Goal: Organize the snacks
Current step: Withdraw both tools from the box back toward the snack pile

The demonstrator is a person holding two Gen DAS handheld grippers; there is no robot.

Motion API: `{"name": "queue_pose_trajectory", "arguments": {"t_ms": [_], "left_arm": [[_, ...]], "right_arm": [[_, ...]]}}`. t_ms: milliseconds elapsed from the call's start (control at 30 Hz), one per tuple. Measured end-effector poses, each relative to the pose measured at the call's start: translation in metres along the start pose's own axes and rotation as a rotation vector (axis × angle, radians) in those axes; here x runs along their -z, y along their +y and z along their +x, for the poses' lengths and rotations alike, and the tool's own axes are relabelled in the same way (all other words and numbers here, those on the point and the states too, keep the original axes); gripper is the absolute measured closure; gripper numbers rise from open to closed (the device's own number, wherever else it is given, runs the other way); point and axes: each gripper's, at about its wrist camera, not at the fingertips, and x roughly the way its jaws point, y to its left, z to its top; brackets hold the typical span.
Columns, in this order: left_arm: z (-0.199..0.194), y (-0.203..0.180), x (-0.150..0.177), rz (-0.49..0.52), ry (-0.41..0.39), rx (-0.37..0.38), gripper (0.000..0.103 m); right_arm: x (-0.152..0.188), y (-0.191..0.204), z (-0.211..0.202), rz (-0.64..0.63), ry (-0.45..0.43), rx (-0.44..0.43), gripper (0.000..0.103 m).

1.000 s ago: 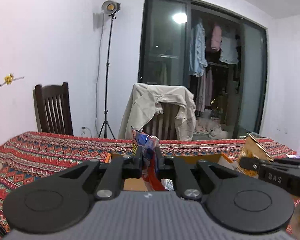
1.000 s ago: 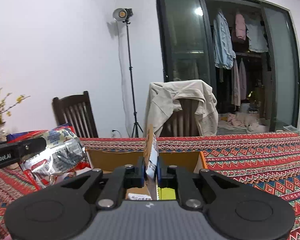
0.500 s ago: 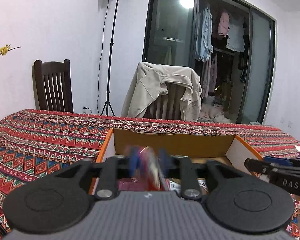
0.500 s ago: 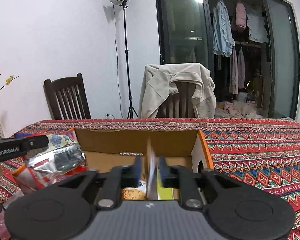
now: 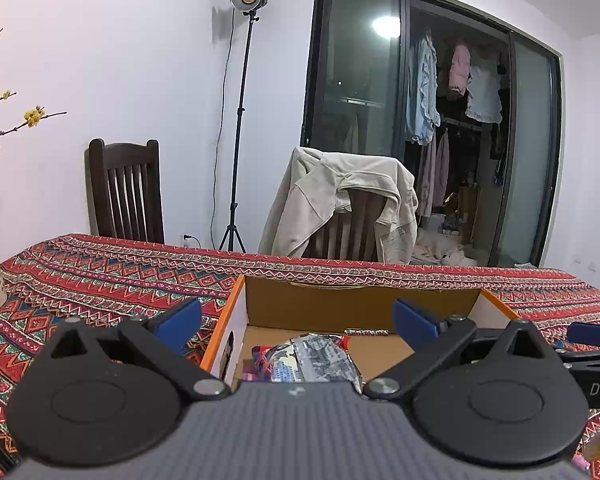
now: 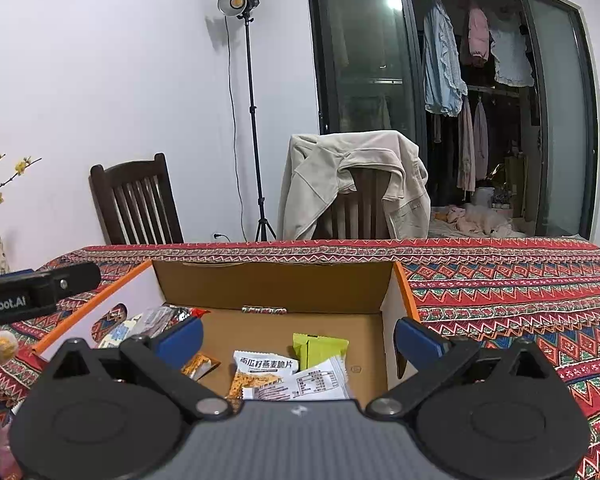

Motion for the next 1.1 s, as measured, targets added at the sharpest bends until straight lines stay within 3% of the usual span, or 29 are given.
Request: {"name": "queue_pose_trajectory", "arguments": {"t_ms": [633,1100], "left_arm": [[-0.042,-0.003,-0.023,-0.008,-0.026,0.022,0.000],[-0.091,0.023,-0.005,-0.038,0.022,0.018,0.000]], "right_arm": [[-0.015,0.013,-0.042,-0.021,-0.030,-0.009,0.000],[0.015,0.026,-0.084,-0.052,0.015,-0.011,0.000]]}}
